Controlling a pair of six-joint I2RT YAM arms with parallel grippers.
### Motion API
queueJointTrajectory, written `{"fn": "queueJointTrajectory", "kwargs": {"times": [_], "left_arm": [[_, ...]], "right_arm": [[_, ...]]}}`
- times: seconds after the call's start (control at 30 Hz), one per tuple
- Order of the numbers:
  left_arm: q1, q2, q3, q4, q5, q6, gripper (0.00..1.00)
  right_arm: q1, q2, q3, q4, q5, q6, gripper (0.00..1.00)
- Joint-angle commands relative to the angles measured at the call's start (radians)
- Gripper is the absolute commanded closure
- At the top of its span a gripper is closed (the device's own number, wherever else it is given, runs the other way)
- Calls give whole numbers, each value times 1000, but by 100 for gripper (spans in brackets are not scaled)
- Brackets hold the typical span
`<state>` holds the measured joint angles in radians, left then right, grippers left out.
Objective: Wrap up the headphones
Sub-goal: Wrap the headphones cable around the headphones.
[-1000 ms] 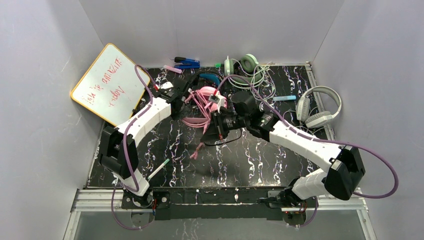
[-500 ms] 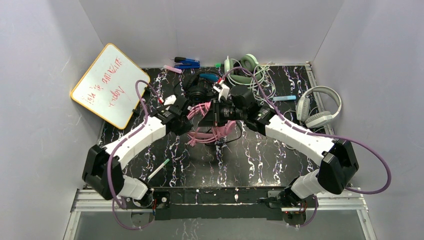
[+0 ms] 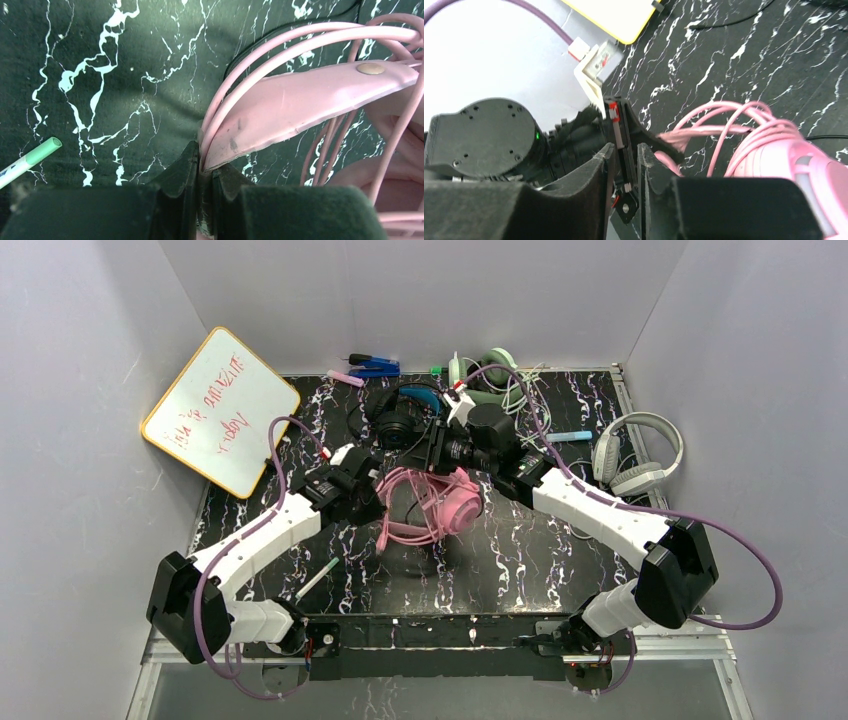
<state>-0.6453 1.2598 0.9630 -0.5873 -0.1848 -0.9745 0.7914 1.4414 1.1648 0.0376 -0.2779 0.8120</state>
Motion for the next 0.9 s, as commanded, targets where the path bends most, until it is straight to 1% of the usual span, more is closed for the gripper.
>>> {"fn": "queueJointTrajectory", "kwargs": {"times": [0.0,0.13,0.2,0.3,0.37,0.47,0.57,0.67,0.77,0.87], "left_arm": [[-9,-40,0,73,72,-13,100],[-13,-36,4,79,94,-16,100],[-11,-33,6,74,100,-18,100],[-13,-30,17,58,107,-25,100],[-12,-29,23,44,101,-26,100],[-13,-28,25,28,86,-20,100],[-12,-31,30,8,47,-11,100],[-13,-37,52,3,30,-4,100],[-12,-34,96,-6,36,14,100],[-13,-23,163,-69,18,38,100]], "right_arm": [[-5,-13,29,61,128,44,65],[-6,-16,26,48,200,44,59],[-6,-17,31,41,196,2,56],[-6,-25,69,-10,131,-128,50],[-6,-37,101,-78,83,-247,44],[-6,-65,142,-184,-68,-447,43],[-8,-113,160,-289,-146,-555,41],[-8,-193,108,-347,-95,-587,41],[-8,-306,23,-357,-10,-588,40],[-9,-420,-16,-384,96,-571,39]]}}
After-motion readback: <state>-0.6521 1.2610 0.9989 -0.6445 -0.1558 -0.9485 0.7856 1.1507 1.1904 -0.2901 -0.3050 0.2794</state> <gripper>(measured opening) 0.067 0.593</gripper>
